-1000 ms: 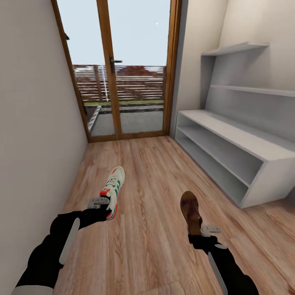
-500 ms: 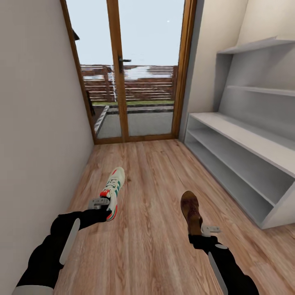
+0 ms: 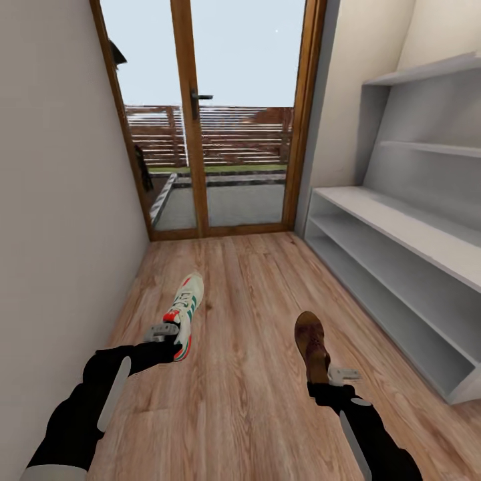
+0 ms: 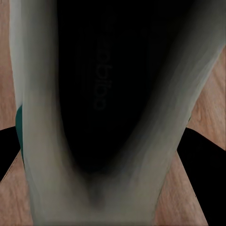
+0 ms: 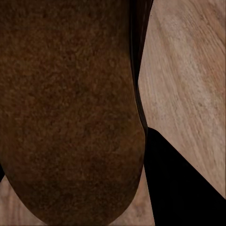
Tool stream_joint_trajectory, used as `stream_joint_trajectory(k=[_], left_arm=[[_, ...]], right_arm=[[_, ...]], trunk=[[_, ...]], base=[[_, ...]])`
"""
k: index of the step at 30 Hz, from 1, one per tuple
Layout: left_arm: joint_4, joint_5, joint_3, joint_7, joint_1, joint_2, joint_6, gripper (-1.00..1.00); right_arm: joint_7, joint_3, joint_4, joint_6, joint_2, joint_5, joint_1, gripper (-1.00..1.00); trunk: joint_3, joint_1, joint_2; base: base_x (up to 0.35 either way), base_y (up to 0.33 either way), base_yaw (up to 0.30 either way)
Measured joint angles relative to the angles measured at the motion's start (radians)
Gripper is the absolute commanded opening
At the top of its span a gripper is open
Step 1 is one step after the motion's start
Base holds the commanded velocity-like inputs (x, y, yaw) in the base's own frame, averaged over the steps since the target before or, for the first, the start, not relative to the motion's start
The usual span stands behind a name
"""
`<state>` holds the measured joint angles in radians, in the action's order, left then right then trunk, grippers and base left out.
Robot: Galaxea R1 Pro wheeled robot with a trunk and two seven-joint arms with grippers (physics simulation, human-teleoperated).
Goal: Pick up the two gym shoes and the two sandals from the corridor floor and place them onto the hallstand (shoe rack) in the corridor, making sure they are on the rack and not on the floor. Arrange them so the two gym shoes are next to each other and the two sandals are next to each other.
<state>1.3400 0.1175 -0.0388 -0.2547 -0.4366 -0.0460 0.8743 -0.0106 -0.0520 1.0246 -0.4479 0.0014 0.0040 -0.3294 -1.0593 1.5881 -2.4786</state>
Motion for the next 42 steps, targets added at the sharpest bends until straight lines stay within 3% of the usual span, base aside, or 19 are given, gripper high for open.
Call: stream_joint_trajectory(k=[17, 26, 42], left_arm=[[0.000, 0.000, 0.000, 0.000, 0.000, 0.000, 0.000, -1.00], [-0.001, 0.000, 0.000, 0.000, 0.000, 0.000, 0.000, -1.00], [-0.002, 0.000, 0.000, 0.000, 0.000, 0.000, 0.000, -1.00]], right_arm=[[0.000, 0.000, 0.000, 0.000, 0.000, -0.001, 0.000, -1.00], [0.000, 0.000, -0.001, 0.000, 0.000, -0.001, 0.000, -1.00], [0.000, 0.000, -0.001, 0.000, 0.000, -0.002, 0.000, -1.00]], trunk=[[0.000, 0.000, 0.000], [0.000, 0.000, 0.000], [0.000, 0.000, 0.000]], base=[[0.347, 0.000, -0.011], [0.339, 0.041, -0.232], [0.274, 0.199, -0.265]])
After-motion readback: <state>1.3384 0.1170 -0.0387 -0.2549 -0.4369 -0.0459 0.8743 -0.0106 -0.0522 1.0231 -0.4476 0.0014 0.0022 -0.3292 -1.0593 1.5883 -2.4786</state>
